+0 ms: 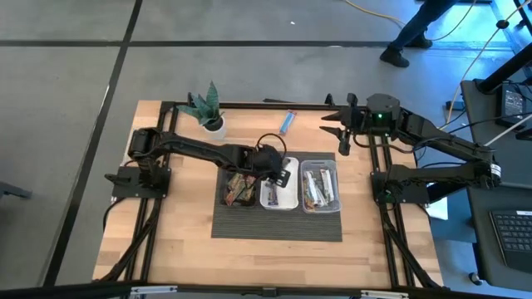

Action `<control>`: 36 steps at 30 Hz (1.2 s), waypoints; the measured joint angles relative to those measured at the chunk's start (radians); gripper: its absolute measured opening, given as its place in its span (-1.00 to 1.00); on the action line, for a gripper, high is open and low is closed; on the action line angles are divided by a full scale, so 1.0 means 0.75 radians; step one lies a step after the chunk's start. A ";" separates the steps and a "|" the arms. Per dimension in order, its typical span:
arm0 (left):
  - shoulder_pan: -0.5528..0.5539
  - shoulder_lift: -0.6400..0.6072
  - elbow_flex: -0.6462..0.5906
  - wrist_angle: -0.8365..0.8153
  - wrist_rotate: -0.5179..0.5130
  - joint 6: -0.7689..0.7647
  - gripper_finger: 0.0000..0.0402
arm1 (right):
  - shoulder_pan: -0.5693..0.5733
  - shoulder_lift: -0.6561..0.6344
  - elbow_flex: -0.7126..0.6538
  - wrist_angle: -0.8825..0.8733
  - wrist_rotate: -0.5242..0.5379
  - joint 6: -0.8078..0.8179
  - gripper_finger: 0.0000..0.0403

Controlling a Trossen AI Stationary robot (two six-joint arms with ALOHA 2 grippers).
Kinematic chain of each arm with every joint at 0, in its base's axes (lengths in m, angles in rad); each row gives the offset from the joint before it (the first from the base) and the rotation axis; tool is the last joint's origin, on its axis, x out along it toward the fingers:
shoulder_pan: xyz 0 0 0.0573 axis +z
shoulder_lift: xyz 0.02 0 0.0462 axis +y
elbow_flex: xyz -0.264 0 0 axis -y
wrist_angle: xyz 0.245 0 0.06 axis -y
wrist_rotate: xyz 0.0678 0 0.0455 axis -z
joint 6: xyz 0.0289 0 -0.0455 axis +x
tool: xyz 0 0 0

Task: Pick and place Granola Bars by type
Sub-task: Put the blue granola bar into the white bin, then put the red granola bar into the black bin

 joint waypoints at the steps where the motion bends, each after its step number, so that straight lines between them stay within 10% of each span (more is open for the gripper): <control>1: -0.001 0.019 -0.001 0.006 0.014 -0.002 -0.55 | 0.000 0.000 0.000 0.000 0.000 0.000 -0.32; 21: 0.008 0.105 -0.001 0.136 0.093 0.103 -0.53 | -0.004 0.000 0.000 -0.033 0.001 -0.001 -0.32; 36: 0.060 0.014 -0.001 0.142 0.194 0.213 -0.14 | -0.004 0.000 0.000 -0.028 0.001 -0.003 -0.32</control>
